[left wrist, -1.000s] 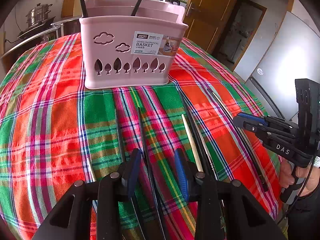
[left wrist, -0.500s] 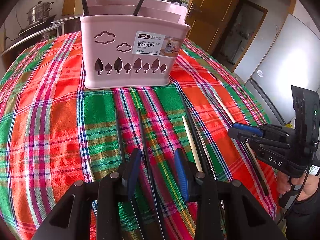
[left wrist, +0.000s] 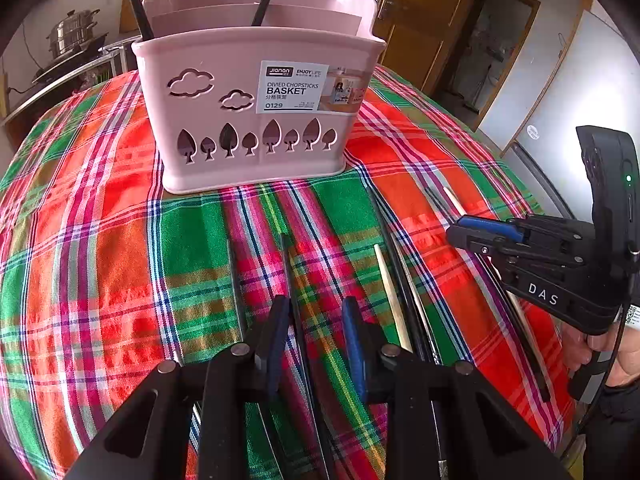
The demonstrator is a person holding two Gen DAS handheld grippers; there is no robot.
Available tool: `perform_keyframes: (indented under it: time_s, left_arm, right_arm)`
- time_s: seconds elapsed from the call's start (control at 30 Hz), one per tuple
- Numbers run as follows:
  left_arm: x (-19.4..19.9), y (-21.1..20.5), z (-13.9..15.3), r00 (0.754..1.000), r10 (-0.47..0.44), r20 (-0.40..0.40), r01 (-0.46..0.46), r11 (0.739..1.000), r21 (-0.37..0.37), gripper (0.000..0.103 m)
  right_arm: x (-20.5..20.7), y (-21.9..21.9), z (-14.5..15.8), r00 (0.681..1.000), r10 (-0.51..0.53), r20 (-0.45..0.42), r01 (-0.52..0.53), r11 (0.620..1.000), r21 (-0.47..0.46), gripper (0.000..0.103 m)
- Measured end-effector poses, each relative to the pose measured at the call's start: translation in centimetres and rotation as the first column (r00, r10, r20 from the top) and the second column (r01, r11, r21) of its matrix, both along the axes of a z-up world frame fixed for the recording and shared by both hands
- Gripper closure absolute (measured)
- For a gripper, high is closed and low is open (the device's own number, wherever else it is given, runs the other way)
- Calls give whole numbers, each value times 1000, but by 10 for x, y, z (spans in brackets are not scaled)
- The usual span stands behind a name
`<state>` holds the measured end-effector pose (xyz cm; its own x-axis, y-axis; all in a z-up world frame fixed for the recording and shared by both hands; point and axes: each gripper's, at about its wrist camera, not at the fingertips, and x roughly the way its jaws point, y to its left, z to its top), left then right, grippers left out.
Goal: Organize utensils
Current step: 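Close the left tool on a dark chopstick while the right tool grasps a chopstick, then lift the chopstick with the left tool over the basket while the right tool carries its chopstick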
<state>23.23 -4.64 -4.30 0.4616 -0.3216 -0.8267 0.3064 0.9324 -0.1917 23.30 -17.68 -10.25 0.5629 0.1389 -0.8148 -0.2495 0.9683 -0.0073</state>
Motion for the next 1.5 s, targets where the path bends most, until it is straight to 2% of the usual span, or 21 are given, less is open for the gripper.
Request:
perform_keyframes:
  time_s: [0.13, 0.2, 0.33, 0.5, 0.8, 0.97, 1.1, 1.5]
  left_arm:
    - [4, -3, 0, 1000, 12, -7, -12, 1000, 28, 92]
    - [6, -3, 0, 1000, 17, -16, -17, 999, 32, 97]
    - [11, -4, 1, 999, 19, -29, -18, 999, 30, 97]
    - [9, 0, 12, 1000, 14, -18, -14, 1000, -11, 98]
    - [-6, 7, 81, 993, 17, 116, -8, 997, -79, 98]
    - [-13, 16, 123, 978, 32, 206, -9, 994, -110, 98]
    - [-20, 25, 146, 965, 45, 259, -10, 991, -134, 99]
    - [-44, 39, 153, 958, 48, 284, -8, 990, -139, 99]
  right_arm:
    - [1, -3, -1, 1000, 2, 0, -2, 1000, 3, 97]
    - [1, -4, -1, 1000, 1, -3, -1, 1000, 12, 97]
    - [1, -4, 2, 1000, 3, -5, -3, 999, 37, 98]
    - [-10, -5, 21, 999, 9, 45, -12, 997, 74, 98]
    - [-31, -14, 84, 979, -11, 203, -22, 986, 163, 98]
    - [-41, -16, 121, 954, -23, 300, -35, 982, 186, 98]
    - [-48, -17, 138, 937, -29, 349, -40, 981, 190, 98]
    - [-71, -15, 145, 928, -6, 373, -64, 982, 176, 98]
